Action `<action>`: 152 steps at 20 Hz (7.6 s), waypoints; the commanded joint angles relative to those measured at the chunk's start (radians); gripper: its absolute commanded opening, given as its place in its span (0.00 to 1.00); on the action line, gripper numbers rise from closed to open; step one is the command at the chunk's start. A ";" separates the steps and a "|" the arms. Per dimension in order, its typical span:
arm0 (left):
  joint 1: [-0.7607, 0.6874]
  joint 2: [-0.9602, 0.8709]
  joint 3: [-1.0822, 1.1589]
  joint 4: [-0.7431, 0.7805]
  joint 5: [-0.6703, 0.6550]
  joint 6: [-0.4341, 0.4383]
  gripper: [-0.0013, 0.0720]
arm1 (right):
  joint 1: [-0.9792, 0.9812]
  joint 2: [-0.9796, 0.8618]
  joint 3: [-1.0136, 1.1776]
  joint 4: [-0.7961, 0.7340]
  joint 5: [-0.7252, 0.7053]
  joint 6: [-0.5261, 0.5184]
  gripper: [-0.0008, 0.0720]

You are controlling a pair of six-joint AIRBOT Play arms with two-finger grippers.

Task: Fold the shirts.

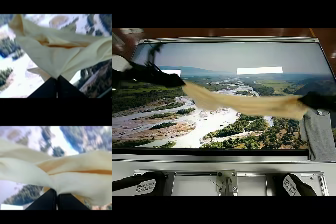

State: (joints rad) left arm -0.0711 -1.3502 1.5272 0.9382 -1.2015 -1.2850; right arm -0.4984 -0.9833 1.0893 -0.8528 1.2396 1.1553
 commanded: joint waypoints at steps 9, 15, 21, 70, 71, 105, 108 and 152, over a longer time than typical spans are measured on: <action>0.002 0.486 0.463 0.450 0.148 -0.162 0.08 | 0.003 0.206 0.636 0.160 0.047 0.218 0.09; 0.002 0.565 0.463 0.571 -0.113 -0.187 0.08 | 0.003 0.207 0.709 0.136 0.262 0.245 0.09; 0.002 0.541 0.362 0.668 -0.162 -0.187 0.08 | 0.003 0.113 0.708 -0.146 0.467 0.275 0.09; 0.117 -0.047 -0.805 -0.135 0.282 -0.092 0.45 | -0.018 -0.485 -0.057 -0.196 -0.001 0.202 0.96; 0.116 -0.047 -0.804 -0.135 0.285 -0.092 0.30 | -0.018 -0.485 -0.074 -0.193 -0.014 0.204 0.96; 0.119 0.465 -0.128 0.051 0.206 -0.014 0.07 | 0.090 0.077 0.297 -0.023 -0.253 0.081 0.09; 0.119 0.615 0.145 0.289 0.210 -0.174 0.08 | 0.090 0.238 0.505 -0.076 -0.298 0.152 0.09; 0.110 0.063 -0.447 0.037 0.728 0.046 0.08 | 0.450 -0.404 0.050 -0.307 -1.017 0.205 0.09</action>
State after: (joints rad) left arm 0.0368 -1.2034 1.0508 0.9928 -0.5701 -1.2911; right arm -0.1104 -1.2682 1.1049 -1.1481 0.4759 1.3499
